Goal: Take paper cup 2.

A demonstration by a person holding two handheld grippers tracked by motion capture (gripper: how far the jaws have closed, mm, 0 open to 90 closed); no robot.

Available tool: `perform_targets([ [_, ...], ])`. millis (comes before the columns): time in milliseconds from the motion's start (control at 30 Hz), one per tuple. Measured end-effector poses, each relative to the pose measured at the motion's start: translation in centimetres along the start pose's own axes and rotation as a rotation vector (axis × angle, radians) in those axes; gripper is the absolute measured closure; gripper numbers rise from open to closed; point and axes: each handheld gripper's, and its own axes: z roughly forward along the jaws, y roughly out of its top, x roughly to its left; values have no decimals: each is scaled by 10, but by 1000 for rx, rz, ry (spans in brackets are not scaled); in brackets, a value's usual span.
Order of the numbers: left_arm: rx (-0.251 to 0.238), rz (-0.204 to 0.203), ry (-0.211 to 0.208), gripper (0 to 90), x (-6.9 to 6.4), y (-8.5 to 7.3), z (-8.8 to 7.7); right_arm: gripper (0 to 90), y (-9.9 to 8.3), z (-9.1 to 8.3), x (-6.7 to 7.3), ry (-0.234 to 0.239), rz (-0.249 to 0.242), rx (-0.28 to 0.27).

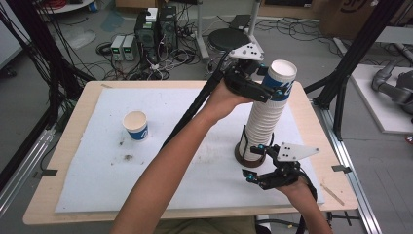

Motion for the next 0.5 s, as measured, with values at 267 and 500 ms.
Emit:
perform_targets([
  [267,-50,-10,6,257,-1,6,-5,186,0,-1,0,0,3,0],
  [500,-119,-24,4,271,-1,21,-13,186,0,1,1,5,3,6],
])
